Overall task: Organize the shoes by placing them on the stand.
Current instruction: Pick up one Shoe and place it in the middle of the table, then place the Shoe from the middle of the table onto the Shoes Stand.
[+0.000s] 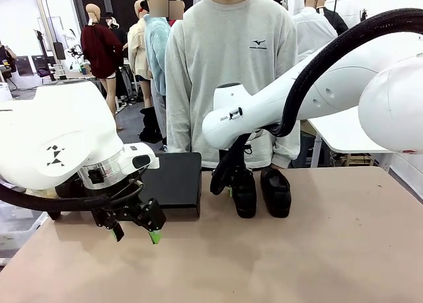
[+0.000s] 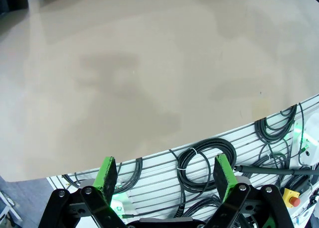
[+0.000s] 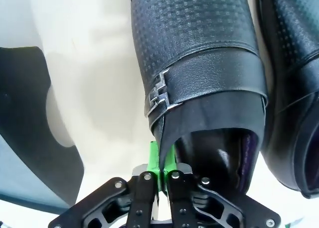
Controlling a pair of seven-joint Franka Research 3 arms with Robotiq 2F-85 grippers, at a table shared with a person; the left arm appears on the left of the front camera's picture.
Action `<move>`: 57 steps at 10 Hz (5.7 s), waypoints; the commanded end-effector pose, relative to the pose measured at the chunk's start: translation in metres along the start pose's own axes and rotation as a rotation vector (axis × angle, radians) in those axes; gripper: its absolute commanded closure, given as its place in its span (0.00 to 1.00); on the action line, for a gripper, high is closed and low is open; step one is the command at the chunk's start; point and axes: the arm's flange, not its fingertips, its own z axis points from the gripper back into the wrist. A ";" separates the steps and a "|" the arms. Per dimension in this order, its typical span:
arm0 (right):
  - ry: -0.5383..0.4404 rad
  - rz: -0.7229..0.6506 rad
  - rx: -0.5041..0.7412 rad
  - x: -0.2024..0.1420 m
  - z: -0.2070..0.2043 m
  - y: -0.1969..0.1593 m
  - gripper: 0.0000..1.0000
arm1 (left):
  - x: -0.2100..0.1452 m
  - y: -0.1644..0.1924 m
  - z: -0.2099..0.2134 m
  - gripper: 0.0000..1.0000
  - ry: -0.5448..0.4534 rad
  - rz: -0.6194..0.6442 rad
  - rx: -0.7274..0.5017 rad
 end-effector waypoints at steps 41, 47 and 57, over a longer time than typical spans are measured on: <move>0.050 0.270 0.330 -0.206 0.090 -0.144 0.00 | 0.000 0.000 0.001 0.00 -0.001 0.001 0.000; 0.074 0.233 0.300 -0.206 0.074 -0.182 0.00 | 0.051 -0.094 -0.026 0.00 -0.066 0.213 -0.155; 0.074 0.233 0.300 -0.206 0.074 -0.182 0.00 | 0.089 -0.143 -0.123 0.00 0.038 0.341 0.091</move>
